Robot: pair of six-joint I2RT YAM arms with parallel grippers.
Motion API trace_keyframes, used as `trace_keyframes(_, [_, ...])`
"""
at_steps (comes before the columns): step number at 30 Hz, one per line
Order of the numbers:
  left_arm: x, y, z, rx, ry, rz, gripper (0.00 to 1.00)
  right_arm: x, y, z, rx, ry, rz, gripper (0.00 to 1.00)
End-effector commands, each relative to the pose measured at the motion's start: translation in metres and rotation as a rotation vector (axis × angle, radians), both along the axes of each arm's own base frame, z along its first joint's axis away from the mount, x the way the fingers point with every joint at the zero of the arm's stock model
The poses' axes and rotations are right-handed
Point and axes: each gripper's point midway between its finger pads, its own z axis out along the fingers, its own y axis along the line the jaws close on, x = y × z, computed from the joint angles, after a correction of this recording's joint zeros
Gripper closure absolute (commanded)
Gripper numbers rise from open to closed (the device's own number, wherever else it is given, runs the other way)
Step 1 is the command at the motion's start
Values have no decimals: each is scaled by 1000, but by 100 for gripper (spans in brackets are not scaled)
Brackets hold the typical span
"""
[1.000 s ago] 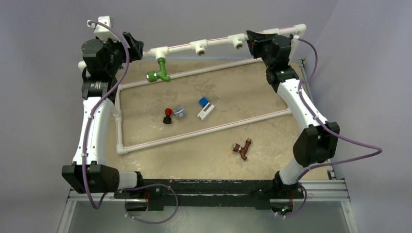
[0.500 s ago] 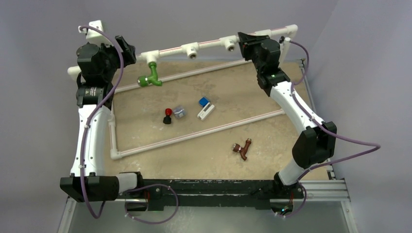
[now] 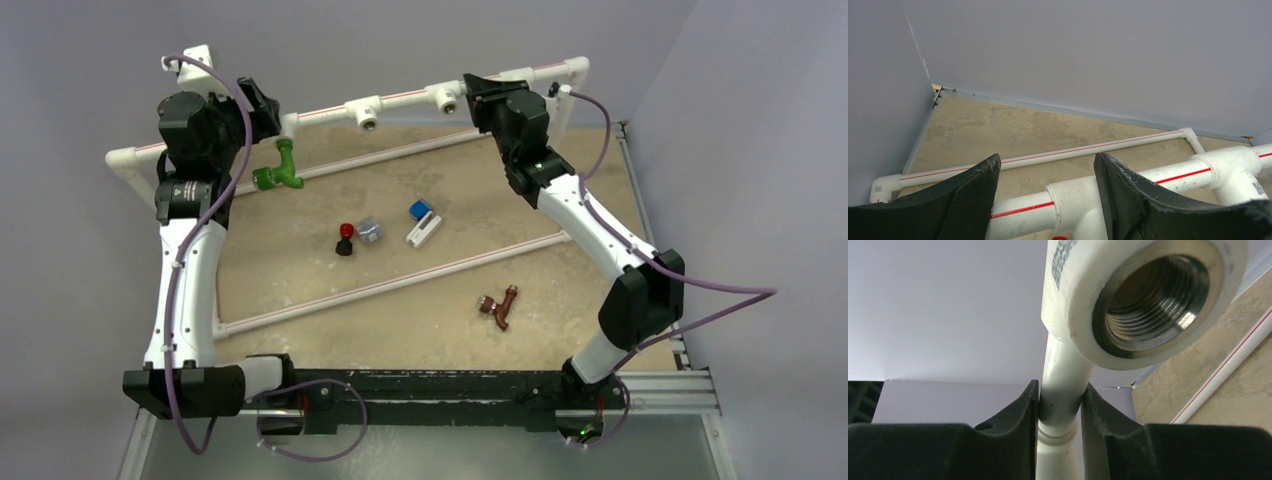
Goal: Install the water faucets
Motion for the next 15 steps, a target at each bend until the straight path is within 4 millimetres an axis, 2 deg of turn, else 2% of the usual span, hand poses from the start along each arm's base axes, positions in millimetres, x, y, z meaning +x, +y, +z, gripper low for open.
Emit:
trace_keyframes(1, [-11,-3,-25,-29,86,-2,32,-46,70,29,-33,-93,241,100])
trace_keyframes(4, [-16,-7,-19,-35,71,-21,32,-46,70,25,-56,-75,244,100])
trace_keyframes(10, [-21,-14,-9,-52,41,-55,32,-60,56,18,-152,-75,229,57])
trace_keyframes(13, [-20,-15,-9,-54,40,-61,32,-68,44,16,-201,-72,202,40])
trace_keyframes(15, [-17,-13,-13,-54,53,-53,32,-75,34,19,-226,-82,183,34])
